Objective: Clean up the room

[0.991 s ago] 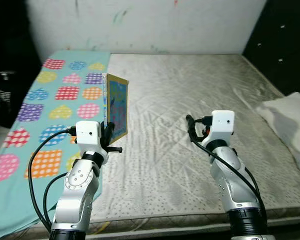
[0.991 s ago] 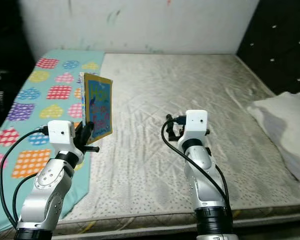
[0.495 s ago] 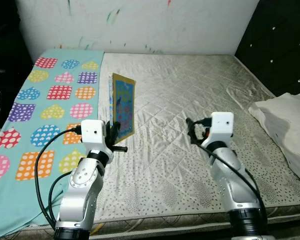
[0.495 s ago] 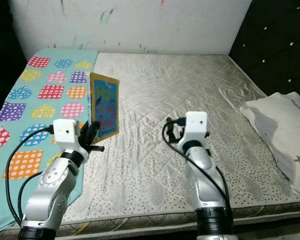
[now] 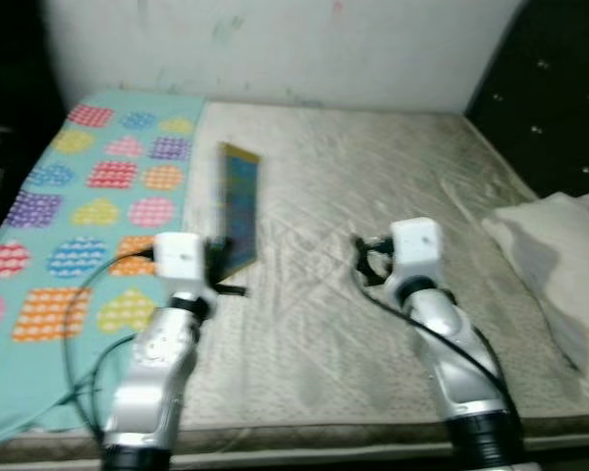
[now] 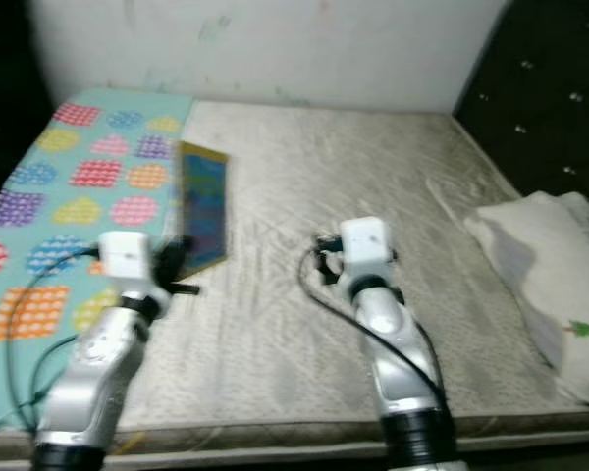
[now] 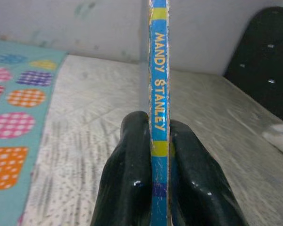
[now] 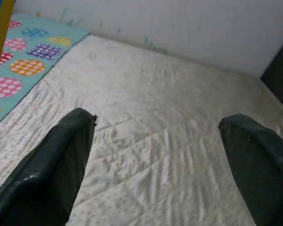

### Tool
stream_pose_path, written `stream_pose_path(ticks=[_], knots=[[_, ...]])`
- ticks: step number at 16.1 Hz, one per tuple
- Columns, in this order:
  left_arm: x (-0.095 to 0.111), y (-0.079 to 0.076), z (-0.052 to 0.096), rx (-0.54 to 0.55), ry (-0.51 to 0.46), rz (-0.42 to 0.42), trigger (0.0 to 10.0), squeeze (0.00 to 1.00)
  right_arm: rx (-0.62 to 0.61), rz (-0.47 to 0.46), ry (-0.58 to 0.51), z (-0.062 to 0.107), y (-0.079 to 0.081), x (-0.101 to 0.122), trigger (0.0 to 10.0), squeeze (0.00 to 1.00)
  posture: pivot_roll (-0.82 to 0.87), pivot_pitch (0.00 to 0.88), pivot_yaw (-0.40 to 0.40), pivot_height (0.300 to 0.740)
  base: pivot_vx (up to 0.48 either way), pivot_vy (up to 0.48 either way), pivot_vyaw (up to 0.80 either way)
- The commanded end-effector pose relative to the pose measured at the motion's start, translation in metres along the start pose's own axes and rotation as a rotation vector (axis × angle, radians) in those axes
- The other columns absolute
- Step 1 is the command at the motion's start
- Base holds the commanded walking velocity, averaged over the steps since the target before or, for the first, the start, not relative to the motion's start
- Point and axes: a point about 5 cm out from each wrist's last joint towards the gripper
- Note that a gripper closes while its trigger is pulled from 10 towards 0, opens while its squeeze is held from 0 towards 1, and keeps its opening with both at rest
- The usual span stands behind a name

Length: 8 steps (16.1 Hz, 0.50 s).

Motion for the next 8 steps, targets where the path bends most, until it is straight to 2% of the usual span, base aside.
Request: stream_pose_path(ticks=[1,2,8], knots=[[0.0116,-0.0101,-0.0034,-0.032,-0.051,0.01,10.0,0.0,-0.026,-0.015,-0.011,0.0007,-0.0069,-0.0012,10.0,0.0,0.01,0.023,-0.061,0.74,0.0,-0.48,0.0],[0.0117,-0.0102,-0.0037,-0.031,-0.051,0.012,10.0,0.0,-0.045,-0.062,-0.018,0.0013,-0.0068,-0.0003,10.0,0.0,0.01,0.023,-0.061,0.74,0.0,-0.48,0.0],[0.0128,-0.0124,-0.0048,-0.035,-0.052,0.02,10.0,0.0,-0.028,-0.08,-0.031,0.0029,-0.0117,0.0028,10.0,0.0,0.0,0.025,-0.062,0.74,0.0,-0.48,0.0]])
Point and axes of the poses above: a point about 5 cm out from each wrist's last joint towards the gripper, its own z axis pointing back from the gripper into the wrist, its own x axis along the axis of the wrist's last joint, y = z × x, and after that the axes turned 9 degrees about -z, right-handed
